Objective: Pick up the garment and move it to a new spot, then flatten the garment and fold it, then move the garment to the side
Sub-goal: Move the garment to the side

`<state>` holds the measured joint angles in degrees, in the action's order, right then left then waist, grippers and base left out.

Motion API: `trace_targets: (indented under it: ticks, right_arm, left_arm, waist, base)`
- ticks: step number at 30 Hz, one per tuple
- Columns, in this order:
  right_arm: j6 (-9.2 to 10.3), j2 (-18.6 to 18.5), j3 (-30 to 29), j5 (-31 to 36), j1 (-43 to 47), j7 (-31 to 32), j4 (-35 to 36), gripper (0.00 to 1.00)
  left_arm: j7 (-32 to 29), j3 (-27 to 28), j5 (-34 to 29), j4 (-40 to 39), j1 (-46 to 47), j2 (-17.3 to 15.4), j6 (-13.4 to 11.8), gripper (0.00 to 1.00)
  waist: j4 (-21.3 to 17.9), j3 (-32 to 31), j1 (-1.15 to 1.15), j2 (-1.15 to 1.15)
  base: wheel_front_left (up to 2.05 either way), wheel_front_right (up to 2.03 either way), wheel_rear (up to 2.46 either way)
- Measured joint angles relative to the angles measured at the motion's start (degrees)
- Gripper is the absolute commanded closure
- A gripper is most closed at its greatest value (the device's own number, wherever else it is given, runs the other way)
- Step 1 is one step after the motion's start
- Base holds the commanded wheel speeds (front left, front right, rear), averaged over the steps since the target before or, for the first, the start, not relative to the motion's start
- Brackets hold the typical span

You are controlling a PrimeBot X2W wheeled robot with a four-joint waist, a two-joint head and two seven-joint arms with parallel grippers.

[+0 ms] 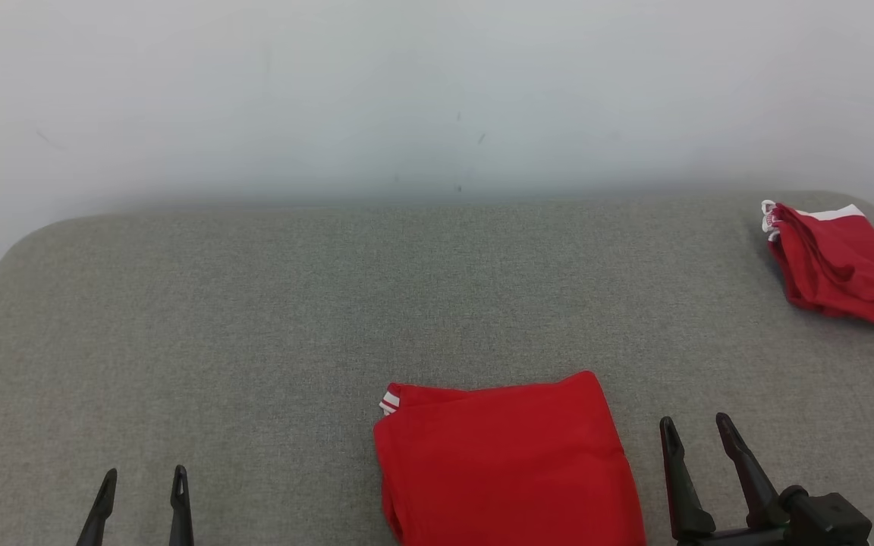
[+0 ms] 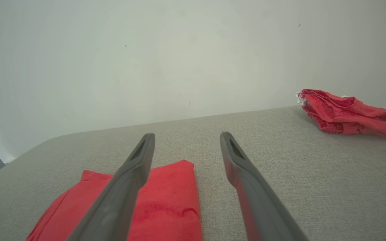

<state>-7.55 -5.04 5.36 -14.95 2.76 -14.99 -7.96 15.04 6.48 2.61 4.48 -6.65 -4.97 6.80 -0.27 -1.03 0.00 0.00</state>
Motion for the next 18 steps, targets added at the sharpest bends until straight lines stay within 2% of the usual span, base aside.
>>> trace_targets:
  ticks: [18]
  right_arm:
    - [0.00, -0.1, 0.4, 0.0, -0.1, 0.0, -0.7, 0.00]
  left_arm:
    - [0.0, -0.5, 0.2, 0.1, -0.1, -0.1, 0.0, 0.00]
  waist:
    - [-0.1, -0.1, 0.00, 0.00]
  base:
    - [0.00, 0.00, 0.00]
